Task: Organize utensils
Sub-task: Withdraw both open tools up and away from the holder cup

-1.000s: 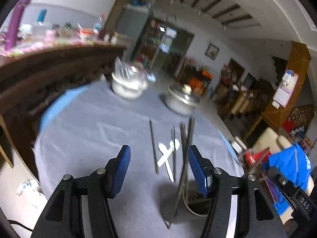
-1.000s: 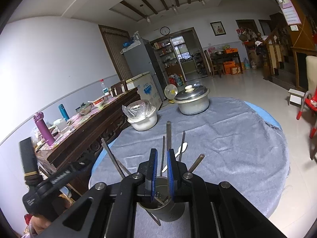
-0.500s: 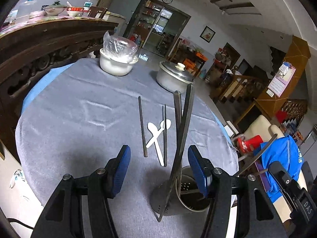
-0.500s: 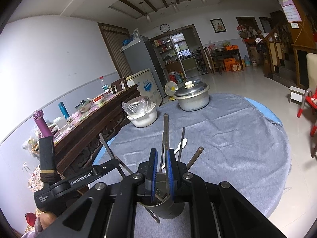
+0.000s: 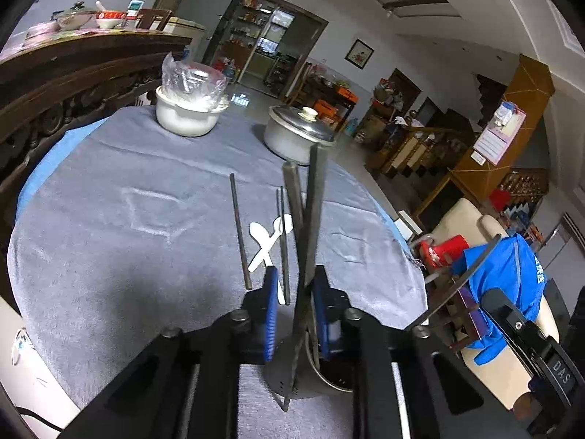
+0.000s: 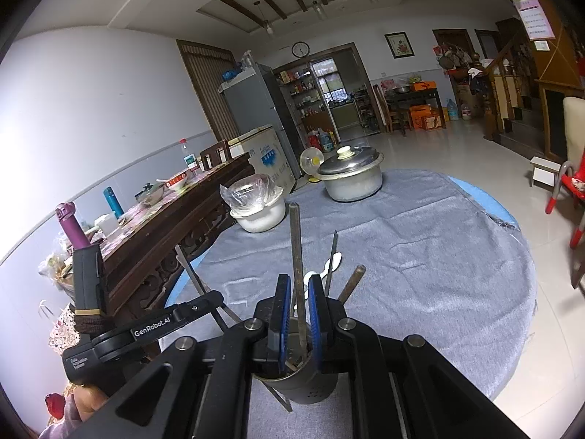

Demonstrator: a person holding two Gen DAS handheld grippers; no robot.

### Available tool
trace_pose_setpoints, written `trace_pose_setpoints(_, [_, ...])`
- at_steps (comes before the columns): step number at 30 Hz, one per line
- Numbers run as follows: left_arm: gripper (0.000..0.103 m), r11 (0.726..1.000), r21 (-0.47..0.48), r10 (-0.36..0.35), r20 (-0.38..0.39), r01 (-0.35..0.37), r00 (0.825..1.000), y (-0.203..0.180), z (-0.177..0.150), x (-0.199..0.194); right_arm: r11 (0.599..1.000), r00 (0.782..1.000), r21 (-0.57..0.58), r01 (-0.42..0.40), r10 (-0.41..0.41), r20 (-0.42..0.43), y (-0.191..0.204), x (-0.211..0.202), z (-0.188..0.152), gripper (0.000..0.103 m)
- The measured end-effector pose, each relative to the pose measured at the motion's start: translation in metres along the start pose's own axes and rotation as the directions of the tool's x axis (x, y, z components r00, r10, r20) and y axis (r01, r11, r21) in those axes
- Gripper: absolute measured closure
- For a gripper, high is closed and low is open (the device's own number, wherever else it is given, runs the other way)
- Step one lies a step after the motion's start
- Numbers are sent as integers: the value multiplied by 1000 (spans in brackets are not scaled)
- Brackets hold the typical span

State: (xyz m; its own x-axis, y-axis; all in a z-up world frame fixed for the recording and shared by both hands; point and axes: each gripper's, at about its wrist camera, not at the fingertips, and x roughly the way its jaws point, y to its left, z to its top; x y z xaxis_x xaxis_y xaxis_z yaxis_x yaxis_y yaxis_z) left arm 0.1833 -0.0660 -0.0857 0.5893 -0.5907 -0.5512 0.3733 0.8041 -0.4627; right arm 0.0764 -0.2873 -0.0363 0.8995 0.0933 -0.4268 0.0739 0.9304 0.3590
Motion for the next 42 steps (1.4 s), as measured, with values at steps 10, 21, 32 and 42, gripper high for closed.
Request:
trace_pose_setpoints(10, [95,1000,11,-19,-4,19,1000,-4,-2,-7,1000,1000,20,4,-4,11,-5,-5,2,92])
trace_pose_setpoints(21, [96,997,59,-55,59,52,997,-20,1,-43,1000,999,27,5,-6,32,-9,-14,5,92])
trace_pose_setpoints(32, [96,990,109,-110,218,88,970,-55,28,-98,999,999,49,4,-6,43,-16,-18,6,92])
trace_pose_setpoints(42, [96,995,103,-18,124,5,992,-50,10,-52,999,999,47,10,-12,36,-16,-19,6,92])
